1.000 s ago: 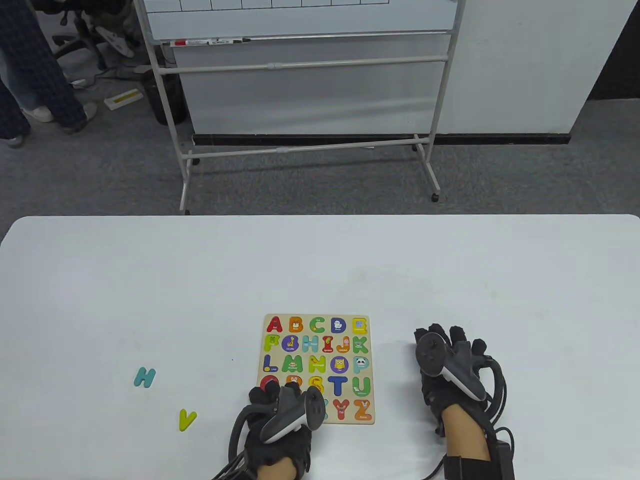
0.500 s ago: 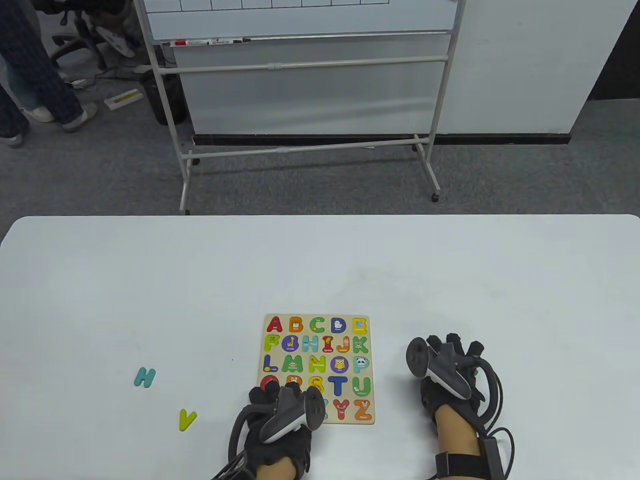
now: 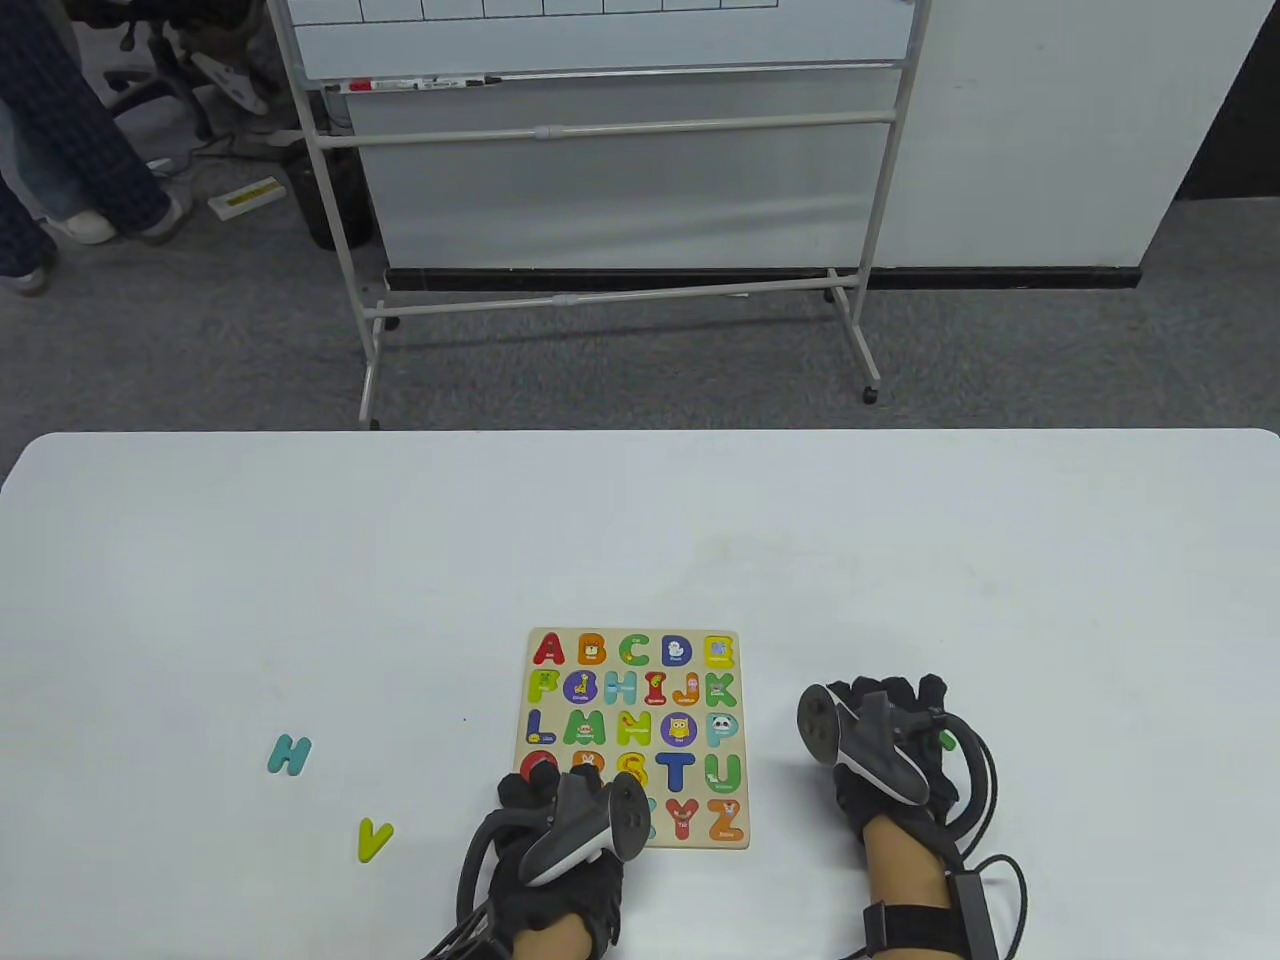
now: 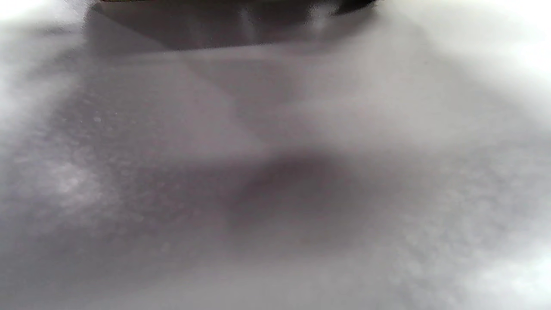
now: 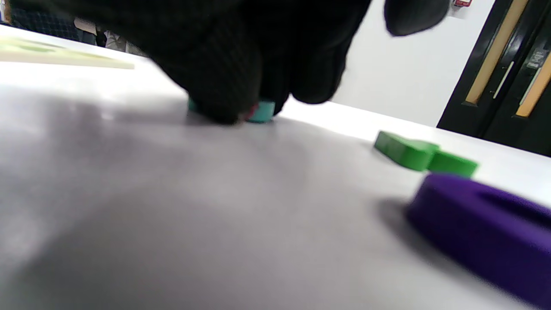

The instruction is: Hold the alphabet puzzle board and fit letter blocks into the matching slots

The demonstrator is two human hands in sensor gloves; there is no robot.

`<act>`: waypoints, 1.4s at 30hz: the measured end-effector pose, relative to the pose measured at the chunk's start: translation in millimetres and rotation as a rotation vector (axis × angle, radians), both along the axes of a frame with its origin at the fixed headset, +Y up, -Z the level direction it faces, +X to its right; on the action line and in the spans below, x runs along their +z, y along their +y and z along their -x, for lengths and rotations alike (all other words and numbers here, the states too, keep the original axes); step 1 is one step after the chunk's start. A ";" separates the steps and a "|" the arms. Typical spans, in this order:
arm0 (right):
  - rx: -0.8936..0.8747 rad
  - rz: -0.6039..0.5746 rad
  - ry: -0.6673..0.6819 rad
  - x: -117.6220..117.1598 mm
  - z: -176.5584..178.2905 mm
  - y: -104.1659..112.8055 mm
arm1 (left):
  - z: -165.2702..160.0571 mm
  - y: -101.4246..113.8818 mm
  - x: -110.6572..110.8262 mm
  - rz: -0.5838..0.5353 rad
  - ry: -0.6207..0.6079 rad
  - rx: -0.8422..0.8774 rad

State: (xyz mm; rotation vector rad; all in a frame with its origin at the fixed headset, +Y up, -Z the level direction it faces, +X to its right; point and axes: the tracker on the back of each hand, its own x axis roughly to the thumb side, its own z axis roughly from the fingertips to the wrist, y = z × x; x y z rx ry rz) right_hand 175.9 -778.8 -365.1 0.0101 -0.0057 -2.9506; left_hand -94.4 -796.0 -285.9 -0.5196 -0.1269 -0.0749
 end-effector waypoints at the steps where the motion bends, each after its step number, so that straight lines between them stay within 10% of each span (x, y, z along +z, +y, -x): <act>1: 0.002 -0.011 -0.001 0.4 0.2 0.6 | 0.1 0.0 0.0 0.000 0.000 0.001; 17: -0.117 -0.195 0.241 7.8 48.3 11.3 | 0.1 -0.7 0.2 -0.003 -0.001 -0.001; 42: -0.141 -0.110 0.396 9.2 89.0 7.2 | -1.2 -0.8 0.8 -0.008 0.001 -0.010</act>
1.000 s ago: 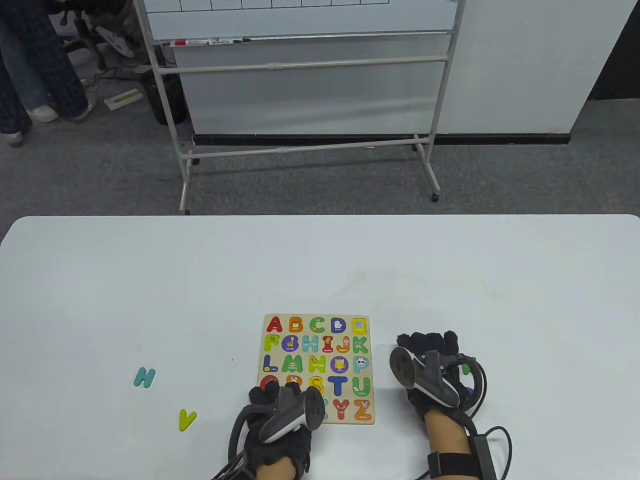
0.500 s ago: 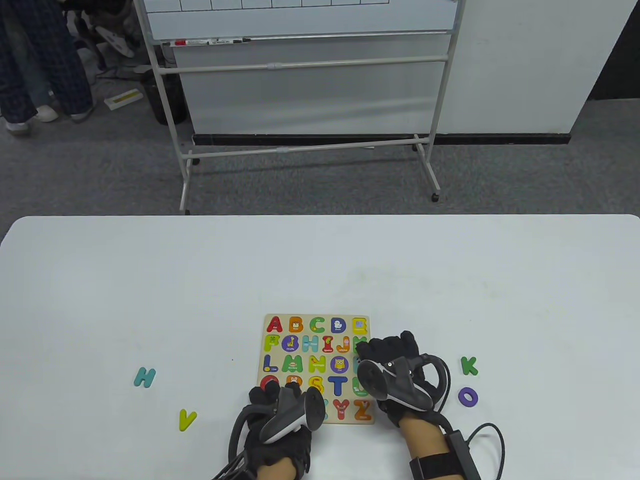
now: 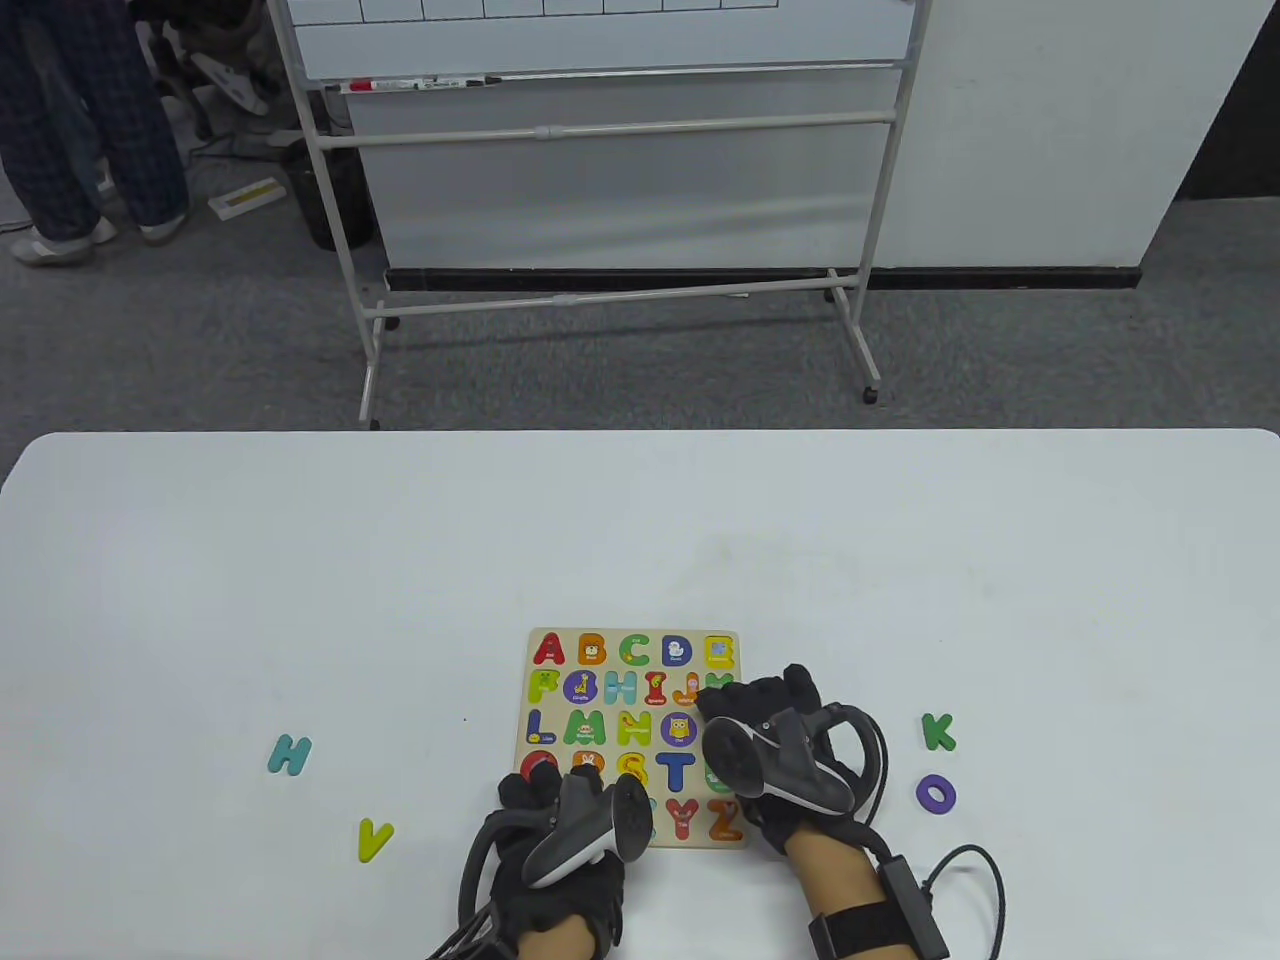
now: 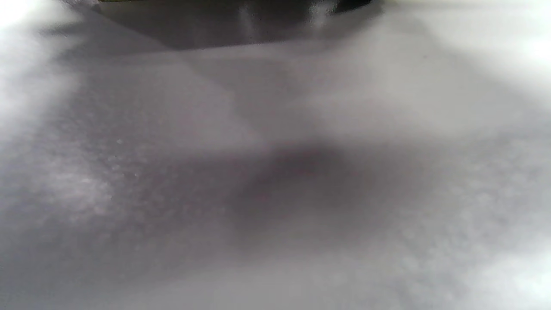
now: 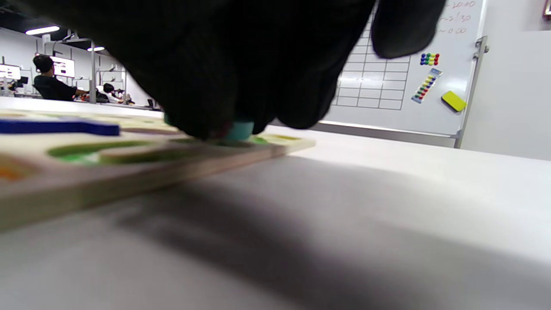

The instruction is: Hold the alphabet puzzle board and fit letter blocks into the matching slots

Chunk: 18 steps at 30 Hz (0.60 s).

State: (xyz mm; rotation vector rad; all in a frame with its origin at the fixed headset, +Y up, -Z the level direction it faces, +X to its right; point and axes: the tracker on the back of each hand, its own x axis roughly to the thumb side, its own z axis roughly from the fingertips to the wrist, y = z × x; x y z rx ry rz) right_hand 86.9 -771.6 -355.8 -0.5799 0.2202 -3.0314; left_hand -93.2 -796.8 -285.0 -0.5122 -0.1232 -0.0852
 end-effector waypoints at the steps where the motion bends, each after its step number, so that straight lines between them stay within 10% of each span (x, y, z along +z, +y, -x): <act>1: 0.006 0.001 0.002 -0.2 1.1 -0.2 | 0.1 0.0 0.0 0.000 0.000 0.001; 18: 0.004 0.027 -0.017 -5.8 2.1 -0.8 | -0.7 -0.5 -0.1 0.002 -0.001 -0.001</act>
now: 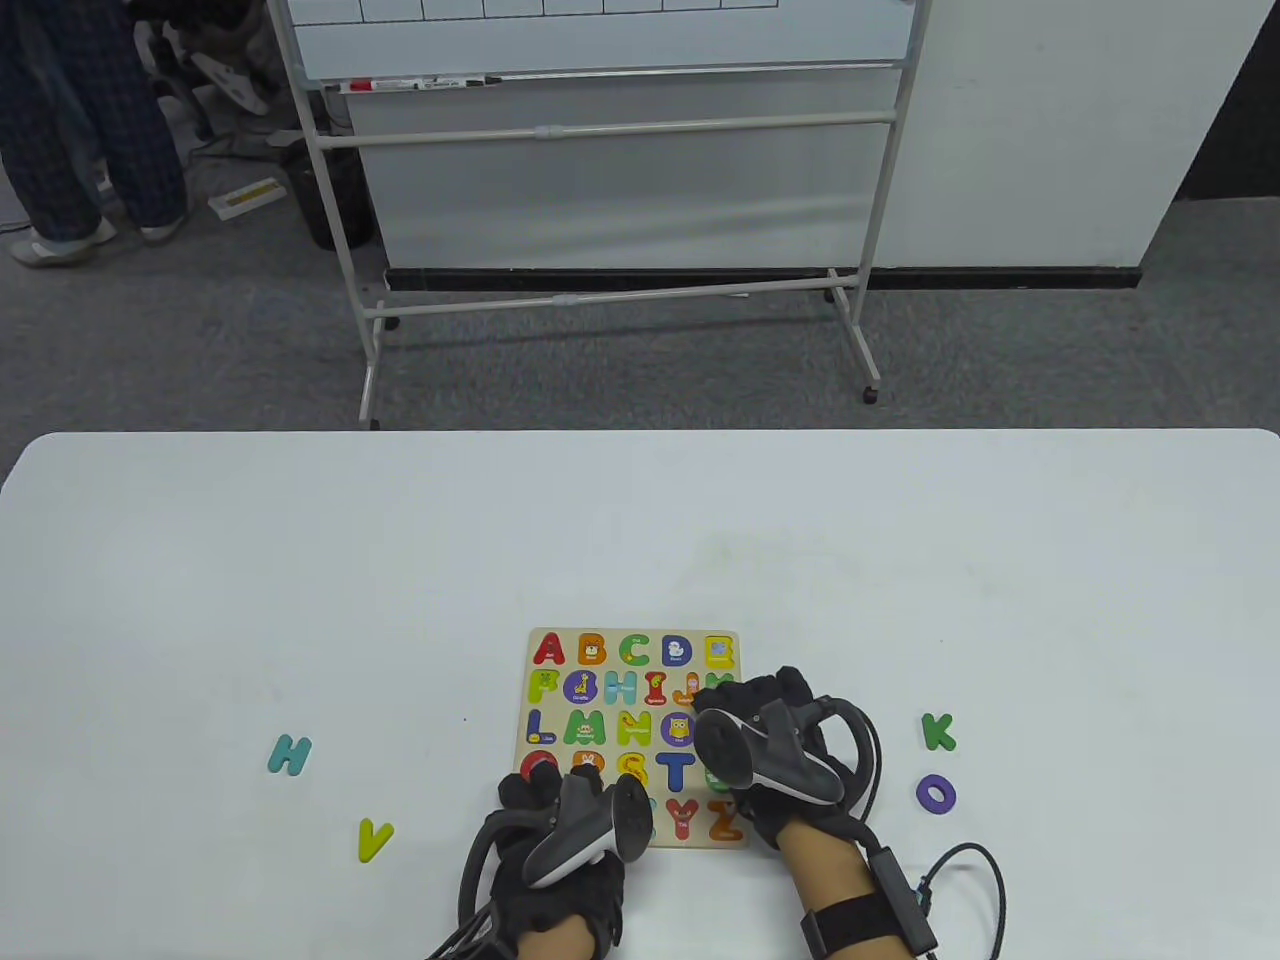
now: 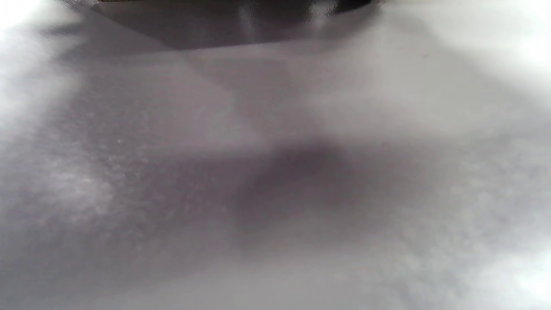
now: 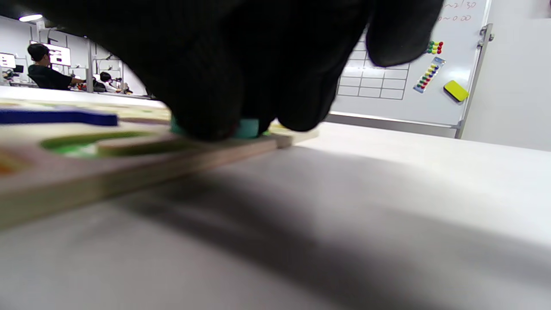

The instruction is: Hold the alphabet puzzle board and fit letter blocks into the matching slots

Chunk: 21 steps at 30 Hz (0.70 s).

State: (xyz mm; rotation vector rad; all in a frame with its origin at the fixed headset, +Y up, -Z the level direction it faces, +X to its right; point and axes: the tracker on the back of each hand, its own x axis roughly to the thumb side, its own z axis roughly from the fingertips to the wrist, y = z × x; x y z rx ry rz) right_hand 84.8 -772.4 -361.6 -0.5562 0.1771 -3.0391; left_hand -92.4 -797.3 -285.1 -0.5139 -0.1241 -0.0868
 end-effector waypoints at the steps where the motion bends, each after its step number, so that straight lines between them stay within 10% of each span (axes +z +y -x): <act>1: -0.004 -0.001 0.000 0.0 -0.4 0.0 | 0.0 0.0 0.0 0.000 0.000 0.000; 21: -0.105 0.000 -0.048 -0.2 -6.7 1.6 | 0.1 -0.3 -0.4 0.003 -0.002 0.001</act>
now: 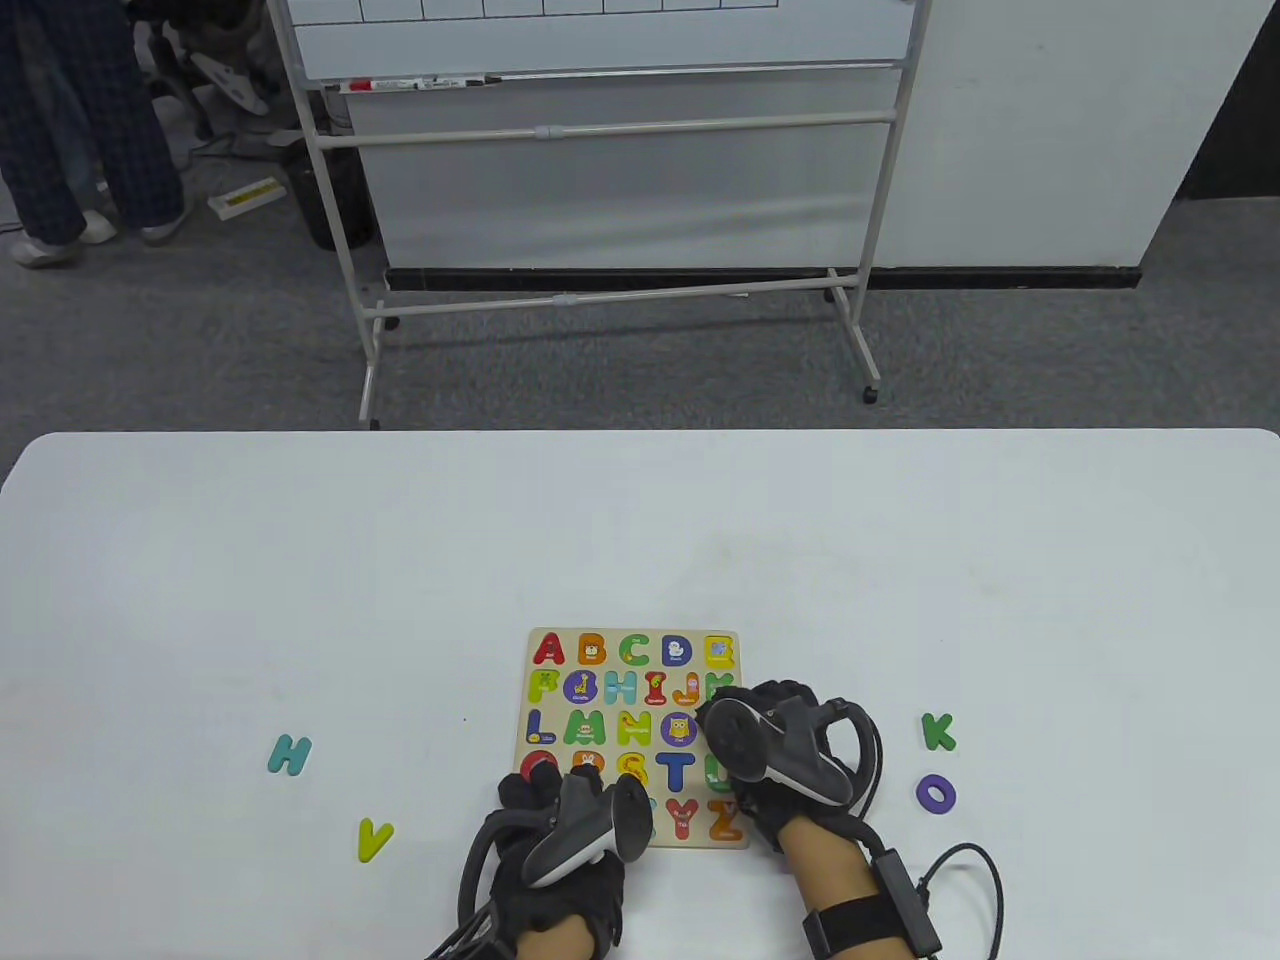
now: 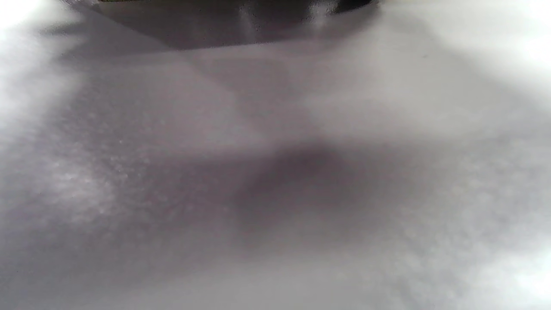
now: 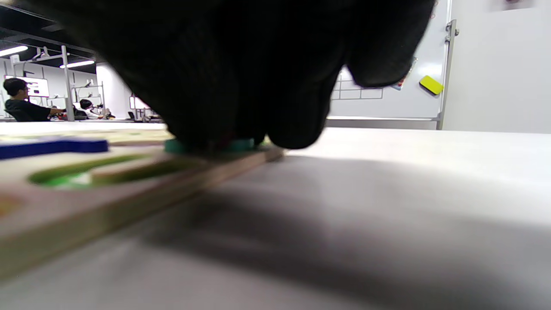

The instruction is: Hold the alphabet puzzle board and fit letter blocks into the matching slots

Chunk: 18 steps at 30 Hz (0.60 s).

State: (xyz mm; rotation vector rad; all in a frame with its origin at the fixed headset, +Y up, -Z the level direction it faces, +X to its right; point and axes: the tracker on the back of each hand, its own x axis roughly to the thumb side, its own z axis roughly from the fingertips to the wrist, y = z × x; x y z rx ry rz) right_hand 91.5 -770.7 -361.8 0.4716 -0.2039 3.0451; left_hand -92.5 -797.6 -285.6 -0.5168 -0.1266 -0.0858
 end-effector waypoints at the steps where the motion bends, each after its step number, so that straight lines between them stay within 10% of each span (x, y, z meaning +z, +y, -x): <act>1: 0.006 0.003 0.019 0.8 0.0 0.4 | 0.0 0.0 0.0 0.001 0.000 0.001; 18: -0.248 0.087 -0.259 -3.4 -90.2 55.1 | -1.8 1.1 -1.6 0.019 -0.007 -0.025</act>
